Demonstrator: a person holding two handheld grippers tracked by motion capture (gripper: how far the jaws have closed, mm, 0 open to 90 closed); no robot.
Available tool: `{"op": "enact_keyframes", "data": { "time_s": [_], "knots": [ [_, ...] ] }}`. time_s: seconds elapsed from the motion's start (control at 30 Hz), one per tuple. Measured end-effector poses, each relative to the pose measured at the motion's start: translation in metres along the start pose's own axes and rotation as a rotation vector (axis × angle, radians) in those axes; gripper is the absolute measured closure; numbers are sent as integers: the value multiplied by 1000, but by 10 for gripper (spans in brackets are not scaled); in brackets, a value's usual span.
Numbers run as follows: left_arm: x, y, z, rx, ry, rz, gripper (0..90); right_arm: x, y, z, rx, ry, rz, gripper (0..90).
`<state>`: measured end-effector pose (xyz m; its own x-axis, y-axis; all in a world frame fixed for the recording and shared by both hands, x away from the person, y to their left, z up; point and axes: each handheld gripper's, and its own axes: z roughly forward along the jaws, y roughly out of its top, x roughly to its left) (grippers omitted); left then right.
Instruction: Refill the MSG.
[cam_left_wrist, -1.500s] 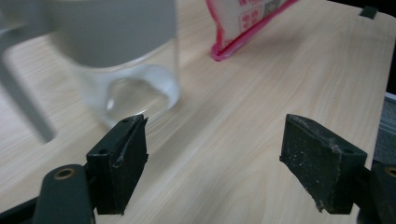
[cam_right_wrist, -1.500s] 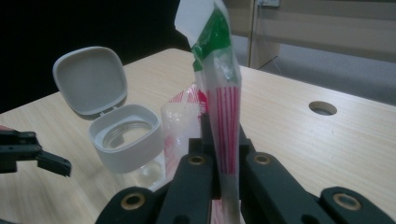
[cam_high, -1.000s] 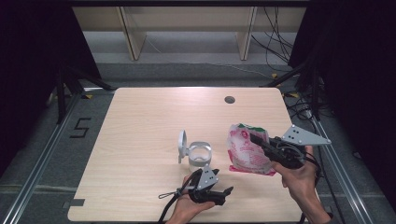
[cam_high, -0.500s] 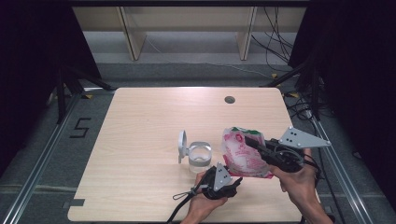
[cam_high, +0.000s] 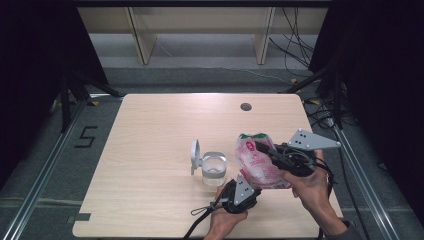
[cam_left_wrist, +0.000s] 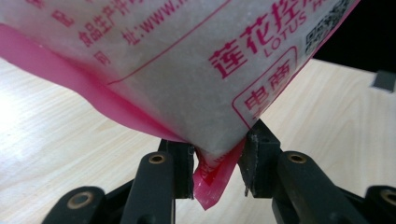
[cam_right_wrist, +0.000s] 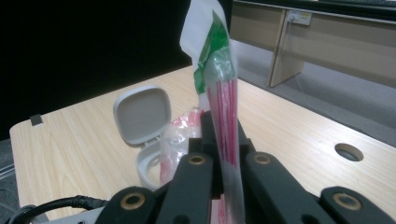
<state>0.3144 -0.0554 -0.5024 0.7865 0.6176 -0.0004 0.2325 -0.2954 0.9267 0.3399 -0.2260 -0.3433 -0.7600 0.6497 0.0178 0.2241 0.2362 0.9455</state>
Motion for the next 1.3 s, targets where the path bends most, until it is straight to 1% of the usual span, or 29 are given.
{"op": "enact_keyframes", "data": {
  "time_s": [0.03,0.07,0.1,0.2,0.23,0.27,0.3,0.33,0.37,0.4,0.5,0.57,0.6,0.63,0.67,0.73,0.77,0.8,0.83,0.87,0.9,0.97,1.0,1.07,1.1,1.17,1.2,1.27,1.3],
  "knots": [
    [0,0,-1,1,4,-3,681,0,1,3,-9,-3,-18,900],
    [1,1,-2,0,0,-8,681,1,3,5,0,-2,-6,900],
    [2,0,-1,-14,-16,-21,682,2,4,7,-10,-1,-18,900],
    [-1,1,-2,-27,-18,-35,686,5,7,14,-7,17,0,900],
    [-1,1,-2,-30,-3,-23,687,5,9,18,-10,24,-3,900],
    [-1,1,-1,-33,-4,-28,689,6,10,19,8,27,11,900],
    [0,0,1,-49,-7,-34,689,7,10,22,5,23,2,900],
    [1,0,1,-47,-2,-34,689,7,12,24,5,23,-19,900],
    [2,0,1,-49,2,-47,689,9,12,26,15,21,-5,900],
    [2,0,1,-54,8,-49,690,7,13,29,3,28,-21,900],
    [5,-1,1,-62,36,-44,689,7,16,33,15,25,12,900],
    [6,-3,2,-86,39,-73,689,6,17,38,6,24,-2,900],
    [6,-4,4,-103,34,-89,689,8,18,40,21,29,15,900],
    [7,-4,5,-111,32,-97,690,10,18,43,11,20,16,900],
    [7,-5,6,-115,23,-100,689,12,18,45,25,20,17,900],
    [8,-5,8,-127,29,-106,690,13,19,50,39,20,-5,900],
    [8,-5,9,-131,39,-109,690,14,19,52,36,22,10,900],
    [9,-5,9,-129,37,-113,690,12,20,54,30,24,-16,900],
    [10,-5,10,-134,28,-113,690,13,19,56,27,18,1,900],
    [10,-5,10,-136,36,-119,691,11,20,58,25,22,-23,900],
    [11,-5,10,-138,37,-121,691,14,20,58,43,25,21,900],
    [11,-5,11,-141,31,-128,693,14,20,60,40,22,25,900],
    [11,-5,11,-142,27,-130,693,13,20,61,50,29,5,900],
    [10,-5,12,-145,28,-131,694,15,20,64,49,34,11,900],
    [9,-4,13,-149,24,-131,695,16,20,65,52,38,-4,900],
    [9,-3,13,-157,26,-134,696,18,22,65,69,23,-2,900],
    [9,-3,13,-160,24,-135,696,17,22,66,56,31,-14,900],
    [9,-1,13,-161,22,-128,698,17,24,68,49,16,-23,900],
    [9,-1,13,-165,28,-130,699,18,25,68,64,11,-27,900]
  ]
}}
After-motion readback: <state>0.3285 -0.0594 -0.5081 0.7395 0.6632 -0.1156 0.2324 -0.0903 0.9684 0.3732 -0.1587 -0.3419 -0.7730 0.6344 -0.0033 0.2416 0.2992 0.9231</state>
